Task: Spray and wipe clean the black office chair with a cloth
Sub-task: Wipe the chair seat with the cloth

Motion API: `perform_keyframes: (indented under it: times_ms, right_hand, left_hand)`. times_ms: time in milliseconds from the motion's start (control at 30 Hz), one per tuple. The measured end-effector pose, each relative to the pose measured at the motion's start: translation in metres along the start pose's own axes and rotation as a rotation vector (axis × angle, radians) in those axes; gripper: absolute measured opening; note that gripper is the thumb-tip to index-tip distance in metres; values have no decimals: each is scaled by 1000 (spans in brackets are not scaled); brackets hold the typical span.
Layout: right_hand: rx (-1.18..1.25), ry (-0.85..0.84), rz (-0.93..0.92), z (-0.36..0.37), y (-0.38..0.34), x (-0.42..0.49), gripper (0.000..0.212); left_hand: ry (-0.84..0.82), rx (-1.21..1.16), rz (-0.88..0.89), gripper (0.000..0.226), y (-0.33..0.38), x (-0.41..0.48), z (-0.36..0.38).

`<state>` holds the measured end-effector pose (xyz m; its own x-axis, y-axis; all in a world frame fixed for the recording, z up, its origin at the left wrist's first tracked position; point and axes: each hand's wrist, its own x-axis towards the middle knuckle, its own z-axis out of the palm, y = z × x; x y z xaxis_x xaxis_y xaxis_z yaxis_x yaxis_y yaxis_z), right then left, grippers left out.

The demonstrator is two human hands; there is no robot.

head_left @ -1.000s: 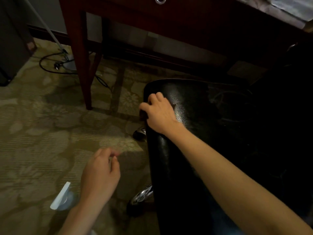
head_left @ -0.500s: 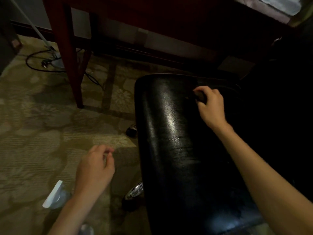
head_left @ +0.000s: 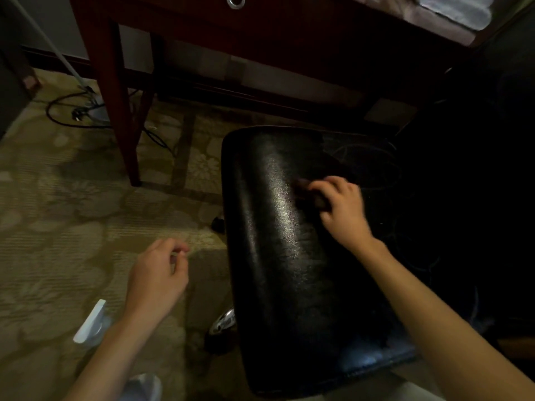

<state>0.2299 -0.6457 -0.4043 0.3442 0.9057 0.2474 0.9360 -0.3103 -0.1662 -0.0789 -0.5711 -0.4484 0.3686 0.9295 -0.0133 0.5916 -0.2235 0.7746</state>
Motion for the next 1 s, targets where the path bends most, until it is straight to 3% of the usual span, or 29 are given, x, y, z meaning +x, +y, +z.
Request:
perform_keyframes:
  times_ms: [100,167,300,433,567,700,867,1000]
  right_hand:
    - [-2,14,354,-15,36,0,51]
    - [26,24,385,-20,29,6,45]
    - [174,119,60,-18,-50,-1,43]
    - [179,-94,-369,11,-138,-43,38]
    - [47,-224,-441,23,-116,-58,43]
    - [150,-120,-162,3,-57,-62,54]
    - [119,33,292,-19,19,-68,50]
    - [168,146,423,-36,7,-71,43]
  left_hand:
    - [-7,-5,8,16,2,0,1]
    - [-14,-13,1,17,3,1,2]
    - [-8,-16,16,16,2,2,3]
    - [7,32,19,16,3,3,4]
    - [-10,30,36,17,4,-1,3]
    - [-8,37,40,16,1,0,3]
    - [-64,31,33,16,6,-5,2]
    - [-62,26,31,17,11,-13,1]
